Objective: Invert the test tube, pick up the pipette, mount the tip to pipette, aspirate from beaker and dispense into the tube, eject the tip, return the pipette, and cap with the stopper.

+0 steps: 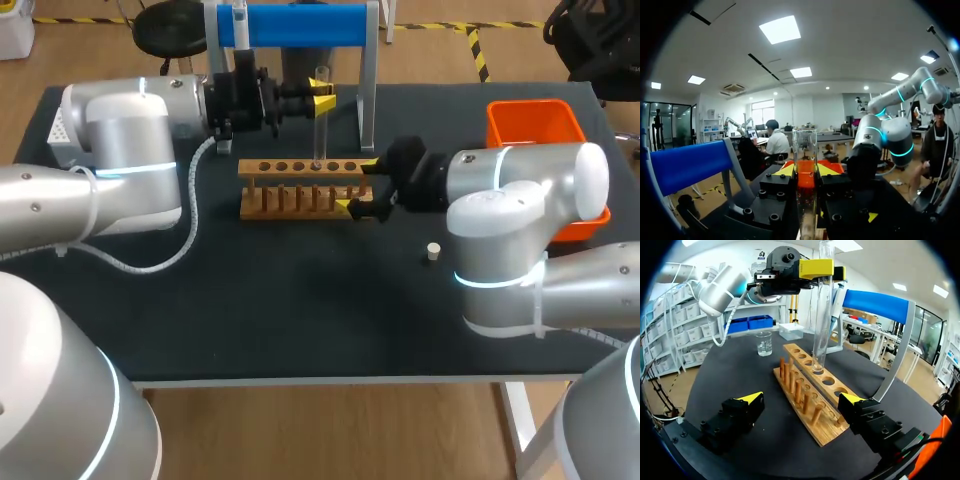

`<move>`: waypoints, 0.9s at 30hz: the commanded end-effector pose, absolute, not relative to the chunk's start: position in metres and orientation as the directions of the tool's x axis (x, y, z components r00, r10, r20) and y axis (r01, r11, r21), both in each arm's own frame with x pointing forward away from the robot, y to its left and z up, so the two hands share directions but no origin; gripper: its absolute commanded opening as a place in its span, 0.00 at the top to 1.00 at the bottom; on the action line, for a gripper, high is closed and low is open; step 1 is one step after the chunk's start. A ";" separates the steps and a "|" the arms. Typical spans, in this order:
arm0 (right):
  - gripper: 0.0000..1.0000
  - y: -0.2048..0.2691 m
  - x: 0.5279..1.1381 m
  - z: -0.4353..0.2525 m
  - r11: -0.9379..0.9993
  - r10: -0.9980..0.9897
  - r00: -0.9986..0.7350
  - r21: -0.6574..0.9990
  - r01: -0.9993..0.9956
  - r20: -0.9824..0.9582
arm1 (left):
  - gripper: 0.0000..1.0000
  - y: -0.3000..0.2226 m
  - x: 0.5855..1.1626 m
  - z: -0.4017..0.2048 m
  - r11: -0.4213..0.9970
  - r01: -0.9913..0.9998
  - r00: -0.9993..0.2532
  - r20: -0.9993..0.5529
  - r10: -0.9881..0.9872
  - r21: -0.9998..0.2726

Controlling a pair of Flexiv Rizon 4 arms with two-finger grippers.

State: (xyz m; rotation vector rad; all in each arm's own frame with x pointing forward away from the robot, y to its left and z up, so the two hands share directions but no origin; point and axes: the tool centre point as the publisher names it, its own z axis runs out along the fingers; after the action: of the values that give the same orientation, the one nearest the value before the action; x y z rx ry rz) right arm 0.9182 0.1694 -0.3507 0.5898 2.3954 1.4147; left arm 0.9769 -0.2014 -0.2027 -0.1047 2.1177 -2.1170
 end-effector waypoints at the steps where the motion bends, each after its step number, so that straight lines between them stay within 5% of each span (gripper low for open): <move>1: 0.00 0.170 0.919 -0.351 0.432 0.487 -0.872 0.881 0.196 -0.045 | 1.00 -0.201 0.979 -0.206 0.000 0.055 -0.987 -0.054 -0.149 -0.999; 27: 0.00 0.170 0.919 -0.351 0.432 0.487 -0.872 0.881 0.196 -0.045 | 1.00 -0.198 0.983 -0.219 0.018 0.057 -0.985 -0.059 -0.161 -0.998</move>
State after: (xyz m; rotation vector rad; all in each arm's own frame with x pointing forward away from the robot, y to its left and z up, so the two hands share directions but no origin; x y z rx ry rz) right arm 0.9183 0.1694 -0.3508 0.5897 2.3953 1.4148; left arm 0.9810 -0.1968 -0.2165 -0.1125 2.1240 -2.0938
